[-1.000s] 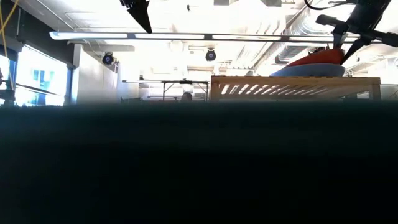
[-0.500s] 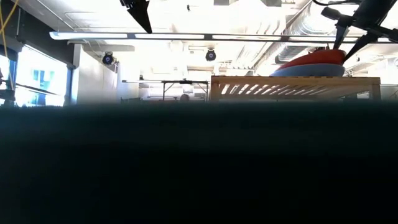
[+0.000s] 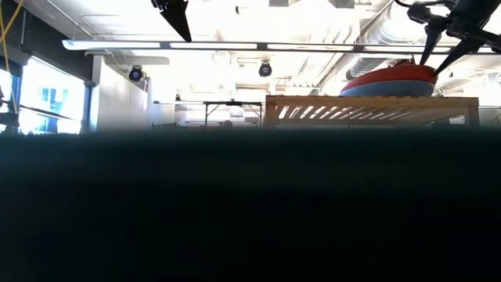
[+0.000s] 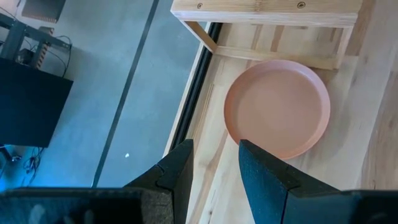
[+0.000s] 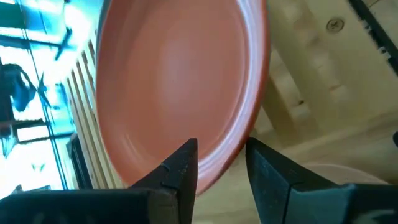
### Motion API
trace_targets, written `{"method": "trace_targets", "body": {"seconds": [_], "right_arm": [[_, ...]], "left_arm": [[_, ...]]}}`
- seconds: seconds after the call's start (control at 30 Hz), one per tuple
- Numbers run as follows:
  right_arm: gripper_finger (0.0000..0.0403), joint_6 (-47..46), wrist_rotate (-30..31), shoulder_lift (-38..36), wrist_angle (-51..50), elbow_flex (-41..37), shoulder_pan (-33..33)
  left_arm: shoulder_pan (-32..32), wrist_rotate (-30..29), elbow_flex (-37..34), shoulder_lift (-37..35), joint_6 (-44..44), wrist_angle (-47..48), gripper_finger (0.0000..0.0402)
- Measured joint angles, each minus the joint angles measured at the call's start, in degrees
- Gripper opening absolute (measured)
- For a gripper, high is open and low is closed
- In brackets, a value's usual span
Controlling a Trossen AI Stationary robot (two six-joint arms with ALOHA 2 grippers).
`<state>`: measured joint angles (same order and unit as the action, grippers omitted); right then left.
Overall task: Place and stack plates onto a shelf
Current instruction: Stack the orange plate on the blue plate on the shelf, then stack the dark green plate on the orange plate on the shelf
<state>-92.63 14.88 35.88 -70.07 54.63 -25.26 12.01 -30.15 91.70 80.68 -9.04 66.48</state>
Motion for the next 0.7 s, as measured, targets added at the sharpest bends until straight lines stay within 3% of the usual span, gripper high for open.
{"method": "trace_targets", "body": {"seconds": [0.17, 0.47, 0.6, 0.7], "right_arm": [[0.0114, 1.5, -4.6, 0.0, 0.0, 0.0, 0.0], [0.0114, 3.5, -7.1, 0.0, 1.0, 0.0, 0.0], [0.0114, 5.5, -8.0, 0.0, 4.7, 0.0, 0.0], [0.0114, 8.4, -10.7, 0.0, 9.6, 0.0, 0.0]], "left_arm": [[0.0, 0.0, 0.0, 0.0, 0.0, -0.2, 0.0117], [0.0, 0.0, 0.0, 0.0, 0.0, -0.4, 0.0117], [0.0, 0.3, 0.0, 0.0, 0.0, -0.4, 0.0117], [0.0, 3.7, 0.0, 0.0, 0.0, -0.4, 0.0117]]}}
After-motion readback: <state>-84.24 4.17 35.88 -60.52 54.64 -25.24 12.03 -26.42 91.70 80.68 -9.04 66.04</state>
